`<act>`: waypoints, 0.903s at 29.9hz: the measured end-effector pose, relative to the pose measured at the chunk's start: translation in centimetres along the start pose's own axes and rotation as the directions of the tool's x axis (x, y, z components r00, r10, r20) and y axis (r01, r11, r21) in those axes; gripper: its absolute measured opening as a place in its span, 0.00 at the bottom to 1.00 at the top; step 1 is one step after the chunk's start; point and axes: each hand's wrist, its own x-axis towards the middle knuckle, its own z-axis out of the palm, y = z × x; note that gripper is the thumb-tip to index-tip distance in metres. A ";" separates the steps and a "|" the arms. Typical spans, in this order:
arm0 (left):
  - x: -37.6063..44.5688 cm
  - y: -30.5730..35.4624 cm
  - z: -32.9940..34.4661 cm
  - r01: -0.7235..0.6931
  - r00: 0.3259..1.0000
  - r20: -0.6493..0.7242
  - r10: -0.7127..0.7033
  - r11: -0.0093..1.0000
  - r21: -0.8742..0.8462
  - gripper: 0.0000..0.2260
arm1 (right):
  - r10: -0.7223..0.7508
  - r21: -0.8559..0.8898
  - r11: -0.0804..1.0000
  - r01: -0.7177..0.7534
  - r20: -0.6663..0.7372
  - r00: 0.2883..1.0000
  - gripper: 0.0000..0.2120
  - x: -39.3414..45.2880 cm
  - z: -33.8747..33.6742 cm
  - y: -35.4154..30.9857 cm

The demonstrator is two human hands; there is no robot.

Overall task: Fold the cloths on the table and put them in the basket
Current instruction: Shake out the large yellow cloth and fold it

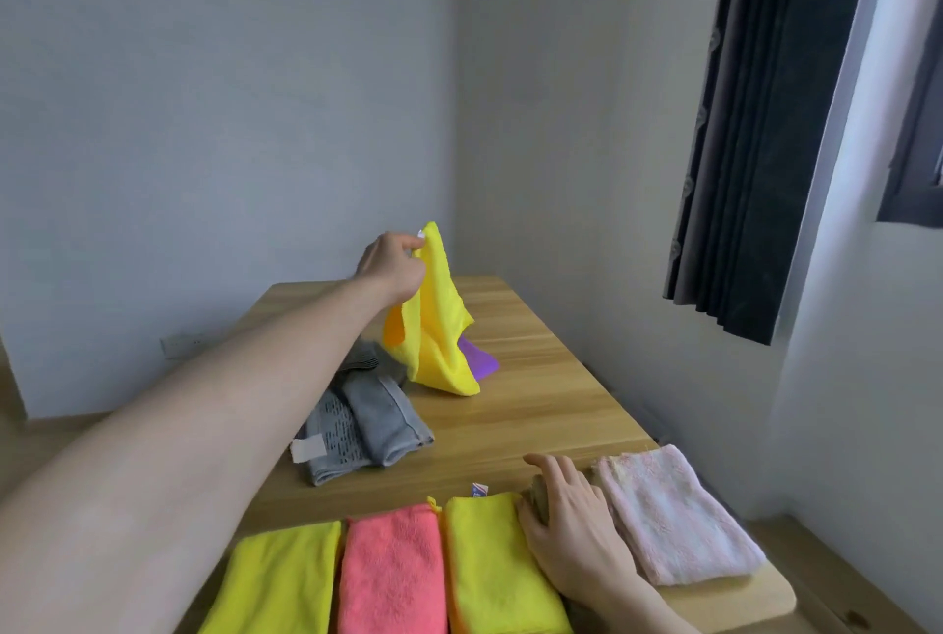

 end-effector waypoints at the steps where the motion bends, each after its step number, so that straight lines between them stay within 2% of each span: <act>1: 0.1 0.5 -0.6 -0.013 1.000 0.003 0.013 1.000 -0.002 0.23 | 0.000 -0.009 1.000 0.000 0.000 1.000 0.23 0.0 -0.1 -0.1; 8: -1.5 2.0 -0.3 -0.052 0.998 0.035 0.051 0.998 0.019 0.24 | 0.011 -0.037 0.999 -0.010 0.017 1.000 0.23 0.3 -0.4 -0.5; 15: -3.4 7.1 -4.0 -0.223 0.972 -0.070 0.222 0.975 -0.011 0.18 | 0.023 0.012 1.000 -0.023 0.014 1.000 0.24 0.7 -4.1 -1.9; 22: -7.0 12.6 -11.2 -0.307 0.936 -0.218 0.276 0.944 -0.124 0.12 | 0.042 0.214 0.977 0.017 -0.268 0.963 0.27 3.4 -14.7 -8.6; 25: -8.6 14.6 -14.0 -0.359 0.923 -0.225 0.314 0.910 -0.205 0.07 | 0.046 0.310 0.950 0.038 -0.260 0.965 0.28 3.3 -18.9 -11.4; 27: -10.2 15.9 -16.1 -0.391 0.916 -0.213 0.341 0.880 -0.272 0.06 | 0.058 0.403 0.915 0.017 -0.173 0.983 0.27 2.7 -21.1 -13.3</act>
